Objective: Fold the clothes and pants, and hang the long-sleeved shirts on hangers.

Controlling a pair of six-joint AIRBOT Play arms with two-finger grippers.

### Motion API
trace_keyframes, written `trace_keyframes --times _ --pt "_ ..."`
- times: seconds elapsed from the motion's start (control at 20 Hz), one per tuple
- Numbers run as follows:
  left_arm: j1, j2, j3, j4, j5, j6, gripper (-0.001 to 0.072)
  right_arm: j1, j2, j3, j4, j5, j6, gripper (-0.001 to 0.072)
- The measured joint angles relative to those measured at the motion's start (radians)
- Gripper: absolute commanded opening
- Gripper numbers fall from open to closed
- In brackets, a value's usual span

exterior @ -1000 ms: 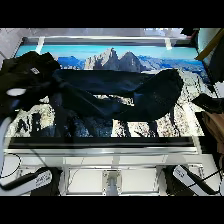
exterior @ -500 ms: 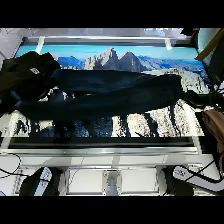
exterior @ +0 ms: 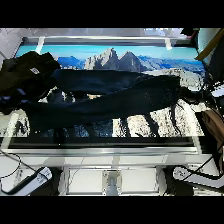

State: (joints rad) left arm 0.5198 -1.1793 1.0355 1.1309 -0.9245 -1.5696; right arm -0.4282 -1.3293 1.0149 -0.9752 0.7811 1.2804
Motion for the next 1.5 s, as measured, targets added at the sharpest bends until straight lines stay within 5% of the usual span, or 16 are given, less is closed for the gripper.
trace_keyframes --times 0.4,0.9,1.05,1.2,1.5 --pt "-0.046 -0.260 0.179 -0.017 0.119 -0.045 0.0017 -0.091 -0.124 0.001 0.004 -0.077 0.130 0.0531" --pt "-0.075 -0.282 0.207 -0.014 0.136 -0.047 0.0016 -0.130 -0.306 0.002 0.389 -0.113 -0.142 0.0522" --pt "-0.077 -0.282 0.207 -0.014 0.136 -0.047 0.0017 -0.133 -0.336 0.004 0.459 -0.126 -0.187 0.0395" --pt "-0.077 -0.284 0.207 -0.014 0.136 -0.047 0.0017 -0.135 -0.352 0.016 0.517 -0.114 -0.260 0.0063" --pt "-0.077 -0.266 0.208 0.074 0.083 -0.053 0.0016 -0.135 -0.295 0.055 0.511 0.037 -0.299 0.0052"
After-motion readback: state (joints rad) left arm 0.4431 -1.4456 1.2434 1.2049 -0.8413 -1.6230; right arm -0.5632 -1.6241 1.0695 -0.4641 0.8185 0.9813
